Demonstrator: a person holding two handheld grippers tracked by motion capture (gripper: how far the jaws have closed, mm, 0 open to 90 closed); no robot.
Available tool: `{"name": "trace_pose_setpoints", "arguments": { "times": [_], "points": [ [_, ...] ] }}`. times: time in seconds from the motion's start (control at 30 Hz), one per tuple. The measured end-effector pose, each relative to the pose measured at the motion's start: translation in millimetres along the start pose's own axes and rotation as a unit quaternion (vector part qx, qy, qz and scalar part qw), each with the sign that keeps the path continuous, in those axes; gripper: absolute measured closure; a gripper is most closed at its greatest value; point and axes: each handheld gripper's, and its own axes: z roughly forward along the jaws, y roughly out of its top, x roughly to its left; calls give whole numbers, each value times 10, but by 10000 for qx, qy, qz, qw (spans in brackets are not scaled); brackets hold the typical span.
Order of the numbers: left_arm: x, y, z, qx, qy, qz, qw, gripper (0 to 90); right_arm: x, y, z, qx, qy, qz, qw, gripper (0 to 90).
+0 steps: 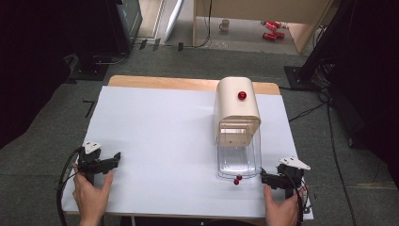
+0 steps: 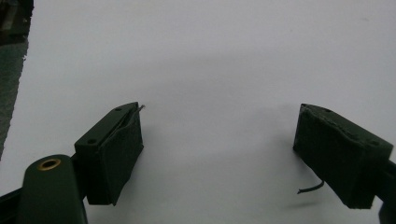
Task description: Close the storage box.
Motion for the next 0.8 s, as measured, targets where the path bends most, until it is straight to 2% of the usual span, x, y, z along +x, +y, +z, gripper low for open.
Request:
{"name": "trace_pose_setpoints", "arguments": {
  "times": [0.17,0.27,0.3,0.33,0.37,0.43,0.47,0.5,0.57,0.7,0.8],
  "points": [
    [17,0,-4,-9,-34,-60,10000,154,11,-4,0,-11,-23,-43,10000,16],
    [-1,-3,-2,7,11,26,10000,151,0,-7,-5,-36,21,-22,10000,16],
    [1,-2,-1,-3,6,6,10000,151,-6,-13,-18,-71,18,33,10000,57],
    [1,-2,-1,-3,6,6,10000,150,-6,-13,-18,-71,18,33,10000,57],
    [-2,-1,0,5,12,22,10000,150,1,-18,-23,-105,-78,22,9999,68],
    [3,-1,1,1,0,-1,10000,150,15,-25,-29,-115,-112,6,9999,75],
    [2,-1,1,3,0,3,10000,150,51,-49,-59,-119,-268,163,9994,83],
    [2,-1,1,3,2,5,10000,150,67,-61,-72,-125,-306,194,9993,106],
    [-5,-2,-1,7,21,36,10000,150,112,-89,-122,-181,-322,146,9992,172],
    [-3,-2,0,6,14,25,10000,150,215,-122,-202,-206,-428,22,9989,194],
    [-1,-2,0,13,11,27,10000,150,268,-129,-262,-282,-420,43,9987,208]
  ]
}}
